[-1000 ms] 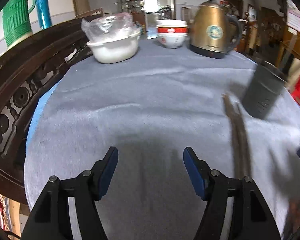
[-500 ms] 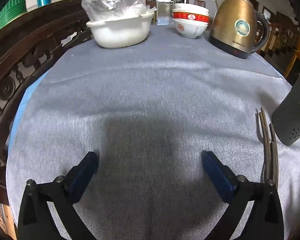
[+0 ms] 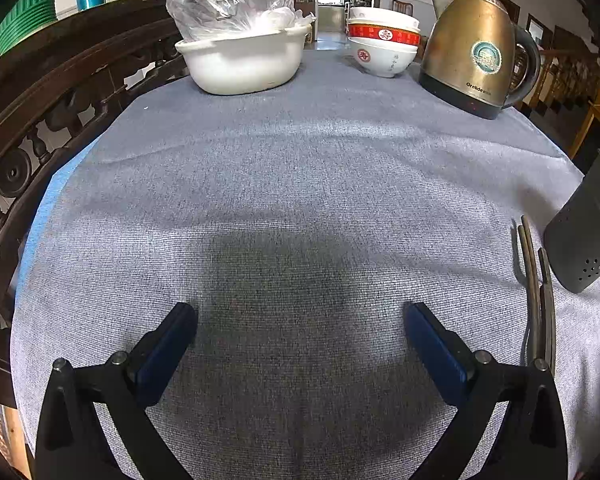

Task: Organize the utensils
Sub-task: 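Move the left gripper toward the remaining chopsticks beside the holder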

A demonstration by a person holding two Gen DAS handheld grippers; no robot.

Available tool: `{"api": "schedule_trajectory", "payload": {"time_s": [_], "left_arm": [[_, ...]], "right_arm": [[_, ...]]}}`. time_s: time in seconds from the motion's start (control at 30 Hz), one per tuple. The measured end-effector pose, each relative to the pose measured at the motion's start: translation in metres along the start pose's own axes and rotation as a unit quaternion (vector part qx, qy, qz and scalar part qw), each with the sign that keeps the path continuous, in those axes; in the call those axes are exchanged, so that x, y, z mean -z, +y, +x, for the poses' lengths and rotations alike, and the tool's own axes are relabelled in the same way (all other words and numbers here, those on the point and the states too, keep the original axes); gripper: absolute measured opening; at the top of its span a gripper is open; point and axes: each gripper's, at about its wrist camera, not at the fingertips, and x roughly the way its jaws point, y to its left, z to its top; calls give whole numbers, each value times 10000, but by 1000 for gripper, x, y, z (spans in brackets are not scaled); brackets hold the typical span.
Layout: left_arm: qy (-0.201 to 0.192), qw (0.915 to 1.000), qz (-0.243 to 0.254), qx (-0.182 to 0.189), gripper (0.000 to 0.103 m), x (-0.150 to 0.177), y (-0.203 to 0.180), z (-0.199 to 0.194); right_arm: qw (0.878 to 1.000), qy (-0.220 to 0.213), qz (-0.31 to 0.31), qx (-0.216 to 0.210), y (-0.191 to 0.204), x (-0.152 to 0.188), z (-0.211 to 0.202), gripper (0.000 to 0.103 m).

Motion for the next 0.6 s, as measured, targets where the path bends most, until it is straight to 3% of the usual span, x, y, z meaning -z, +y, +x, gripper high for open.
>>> {"api": "schedule_trajectory", "payload": {"time_s": [0.6], "left_arm": [[-5,10000,2,2,103,0,0,0]], "right_arm": [[9999,-77,144,-56,-7,-1,-4,74]]}}
